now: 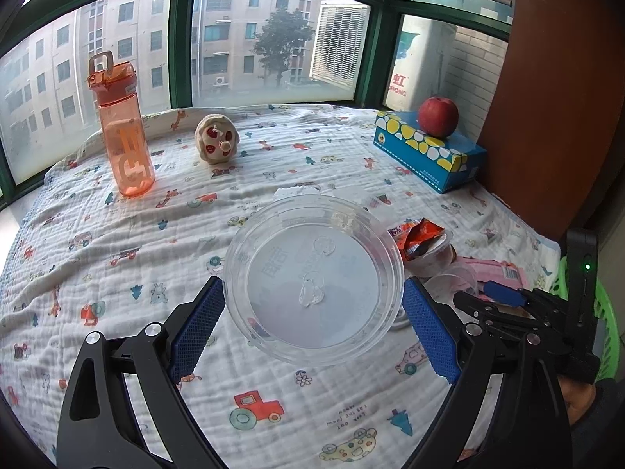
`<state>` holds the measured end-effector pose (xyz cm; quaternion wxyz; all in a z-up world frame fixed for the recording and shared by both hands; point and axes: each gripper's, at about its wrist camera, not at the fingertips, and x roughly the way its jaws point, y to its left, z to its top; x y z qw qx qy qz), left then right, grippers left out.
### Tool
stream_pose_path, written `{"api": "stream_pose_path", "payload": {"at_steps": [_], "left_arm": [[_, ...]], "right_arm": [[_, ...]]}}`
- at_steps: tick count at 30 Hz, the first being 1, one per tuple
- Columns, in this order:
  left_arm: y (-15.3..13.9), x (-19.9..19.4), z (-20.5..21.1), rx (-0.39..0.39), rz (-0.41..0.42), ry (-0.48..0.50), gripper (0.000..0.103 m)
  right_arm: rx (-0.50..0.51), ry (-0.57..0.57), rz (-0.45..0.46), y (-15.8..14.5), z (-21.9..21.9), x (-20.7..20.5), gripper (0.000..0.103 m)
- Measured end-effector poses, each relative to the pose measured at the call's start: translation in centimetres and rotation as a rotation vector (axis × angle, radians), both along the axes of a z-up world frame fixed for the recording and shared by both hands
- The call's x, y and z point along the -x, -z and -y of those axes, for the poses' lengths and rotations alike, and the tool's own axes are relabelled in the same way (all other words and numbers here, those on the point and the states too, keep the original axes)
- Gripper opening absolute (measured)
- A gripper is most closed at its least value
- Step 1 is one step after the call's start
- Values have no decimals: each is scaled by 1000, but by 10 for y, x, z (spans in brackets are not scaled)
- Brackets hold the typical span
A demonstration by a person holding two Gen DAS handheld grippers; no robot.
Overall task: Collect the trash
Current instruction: 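Grasp the clear plastic cup with the right gripper while the left holds the bowl, then carry the bowl and clear cup over the green basket and open both grippers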
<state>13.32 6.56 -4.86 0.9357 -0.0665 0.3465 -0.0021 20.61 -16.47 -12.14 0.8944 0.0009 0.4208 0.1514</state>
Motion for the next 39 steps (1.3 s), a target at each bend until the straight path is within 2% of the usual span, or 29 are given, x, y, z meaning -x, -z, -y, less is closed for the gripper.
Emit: {"api": "stream_pose_path", "payload": {"at_steps": [5,7,12,16,18,23,24,34,39], "left_arm": [[3,0,0,3,-10,0,89],[4,0,1,1,-13,-1,89],[7,0,-1,4,-20,-6,89],[8,0,-3,3,-22,-13,89],[9,-1,-3,6,-25,-16,89],[6,1,-1,4,-21,-8,89],[5,1,1,2,-18,-6,89],[-6,10,15,1,7,29,89],[-16,12,28,2,25,66,89]], "right_arm": [[-14,-21,14,-4,-3,-2,56],[-9,-36,17,-4,-5,-4,62],[3,-63,0,1,-8,-13,62],[-1,-72,-11,3,-10,-13,40],[-9,-64,-2,0,-10,-10,40],[-26,-37,6,-10,-8,-1,13],[-28,-34,9,-12,-7,1,11],[-54,3,47,-34,7,28,10],[-26,34,88,-56,21,46,10]]}}
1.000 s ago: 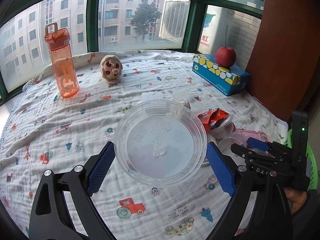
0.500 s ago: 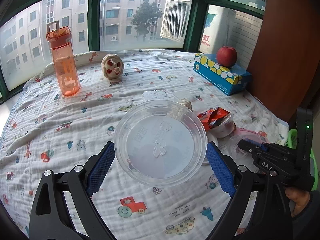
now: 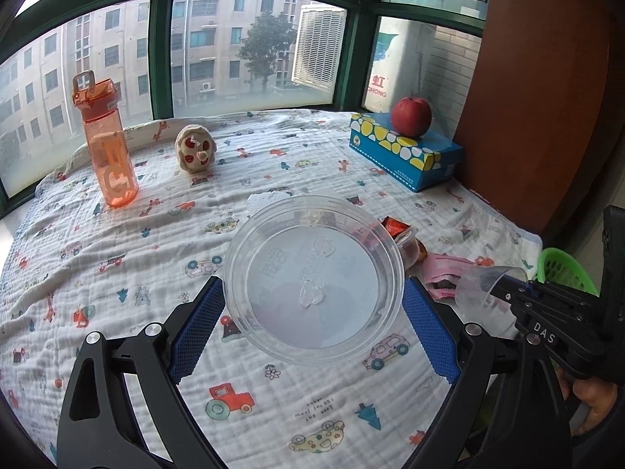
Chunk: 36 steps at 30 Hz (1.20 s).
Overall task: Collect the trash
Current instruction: 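Carry the bowl and clear cup over the green basket and open both grippers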
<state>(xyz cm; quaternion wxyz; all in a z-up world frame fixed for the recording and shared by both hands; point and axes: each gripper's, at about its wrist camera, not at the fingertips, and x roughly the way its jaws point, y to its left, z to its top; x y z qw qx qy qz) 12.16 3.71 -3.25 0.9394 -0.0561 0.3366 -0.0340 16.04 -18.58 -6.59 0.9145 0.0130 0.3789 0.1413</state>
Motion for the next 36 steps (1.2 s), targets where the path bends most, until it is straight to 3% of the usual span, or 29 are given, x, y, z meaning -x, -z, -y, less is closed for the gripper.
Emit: {"api": "stream_pose_path", "payload": {"at_steps": [11,27,32,36], "left_arm": [[-16,6,63,-1,29,147,89],[-30,12,162,2,38,370,89],[-31,12,189,-4,32,424,89],[-31,14,205,-11,26,459,89]], "right_arm": [[79,214,33,-31,81,45,10],[142,423,-50,-23,184,86,11],[139,447,-70,-20,200,94,29],[133,463,-75,-18,210,100,34]]}}
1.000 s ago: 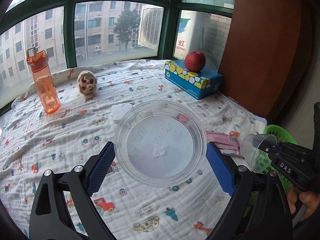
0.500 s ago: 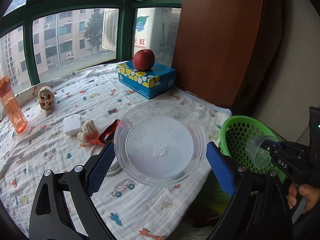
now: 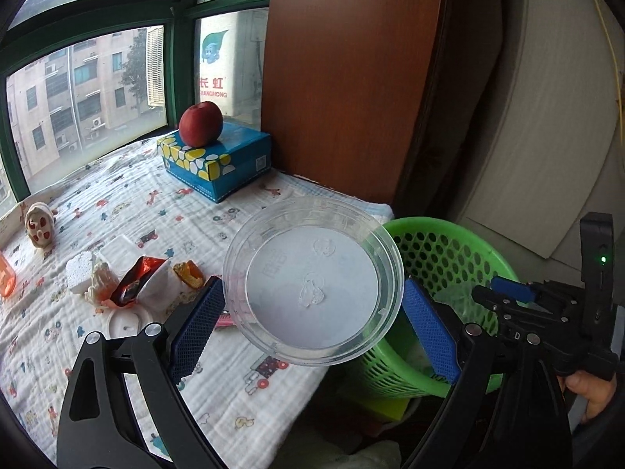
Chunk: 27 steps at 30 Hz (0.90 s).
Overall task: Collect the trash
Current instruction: 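Carry the bowl and clear cup over the green basket and open both grippers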
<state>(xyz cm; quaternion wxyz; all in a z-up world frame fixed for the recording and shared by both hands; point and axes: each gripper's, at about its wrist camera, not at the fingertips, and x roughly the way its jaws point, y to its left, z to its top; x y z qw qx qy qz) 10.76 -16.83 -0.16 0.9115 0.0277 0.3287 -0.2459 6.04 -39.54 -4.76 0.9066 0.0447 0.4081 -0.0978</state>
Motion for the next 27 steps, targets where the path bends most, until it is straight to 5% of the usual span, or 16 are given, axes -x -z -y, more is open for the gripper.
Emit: {"api": "stream_pose_path", "payload": {"at_steps": [27], "left_arm": [[33,-2,84,-45,-104,171,91]], "right_arm": [[-60,90,104,-14,41,54,62]]}}
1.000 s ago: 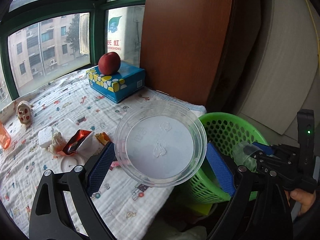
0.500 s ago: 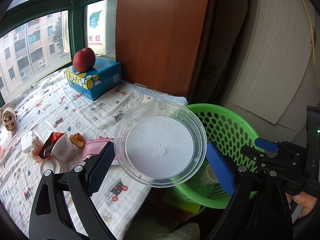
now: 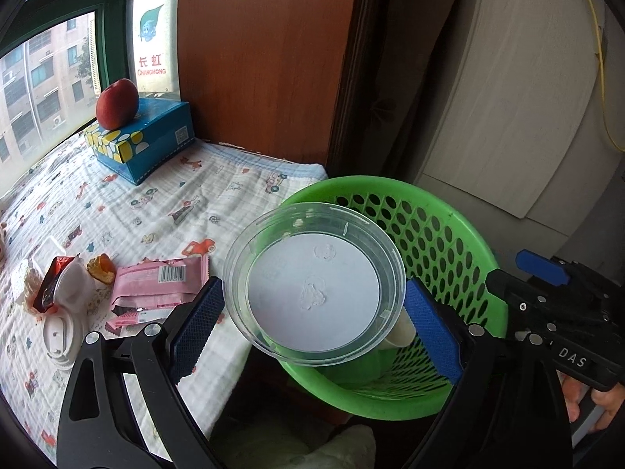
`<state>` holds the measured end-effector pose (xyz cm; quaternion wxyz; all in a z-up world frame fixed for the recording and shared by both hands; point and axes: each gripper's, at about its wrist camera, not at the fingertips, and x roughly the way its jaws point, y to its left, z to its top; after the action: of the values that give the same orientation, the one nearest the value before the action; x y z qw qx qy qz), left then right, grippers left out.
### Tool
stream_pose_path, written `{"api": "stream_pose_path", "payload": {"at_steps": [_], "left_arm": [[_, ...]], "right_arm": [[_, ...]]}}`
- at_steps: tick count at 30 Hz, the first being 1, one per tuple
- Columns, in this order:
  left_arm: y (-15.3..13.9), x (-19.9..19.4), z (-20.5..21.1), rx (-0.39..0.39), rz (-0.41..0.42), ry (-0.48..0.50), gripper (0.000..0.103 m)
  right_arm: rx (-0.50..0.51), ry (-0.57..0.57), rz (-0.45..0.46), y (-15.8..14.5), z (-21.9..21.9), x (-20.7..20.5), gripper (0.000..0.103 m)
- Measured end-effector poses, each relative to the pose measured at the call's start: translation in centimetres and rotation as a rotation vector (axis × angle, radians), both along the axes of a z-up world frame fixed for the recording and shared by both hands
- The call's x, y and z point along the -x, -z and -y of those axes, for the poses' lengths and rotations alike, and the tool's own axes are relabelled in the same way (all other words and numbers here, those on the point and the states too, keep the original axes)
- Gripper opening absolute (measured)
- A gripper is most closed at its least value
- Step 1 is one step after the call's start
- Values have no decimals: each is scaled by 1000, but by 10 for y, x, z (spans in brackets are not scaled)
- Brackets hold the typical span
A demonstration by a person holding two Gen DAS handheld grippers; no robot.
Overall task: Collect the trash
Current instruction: 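Carry the bowl and clear cup over the green basket and open both grippers, then withdraw both grippers from the basket back over the table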
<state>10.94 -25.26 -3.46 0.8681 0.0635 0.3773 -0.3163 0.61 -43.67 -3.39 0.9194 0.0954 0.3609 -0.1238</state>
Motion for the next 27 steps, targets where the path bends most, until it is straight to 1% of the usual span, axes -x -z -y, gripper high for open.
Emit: {"api": "stream_pose_path", "payload": {"at_steps": [6,10,14,16,18,21,27], "left_arm": [[1,5,6,4,0,31,92],[-1,5,1,3,9,23,94],[-7,6,-10,-1,36,-9,94],[-9,5,-17,-4,44,-32,94],[-11,4,-25,-9,53,-50,94],[-15,3,-37,-20,73,-83,94],[-22,-1,-67,-19,93,-158,94]], "right_arm": [[-17,13,2,3,2,6,63],[-22,12,2,3,0,6,63],[-20,-1,7,1,-8,5,64],[-21,-11,13,0,-13,3,67],[-20,-26,18,-1,-19,0,68],[-17,-50,23,-4,-30,-5,69],[-15,-104,35,-10,-55,-20,72]]}}
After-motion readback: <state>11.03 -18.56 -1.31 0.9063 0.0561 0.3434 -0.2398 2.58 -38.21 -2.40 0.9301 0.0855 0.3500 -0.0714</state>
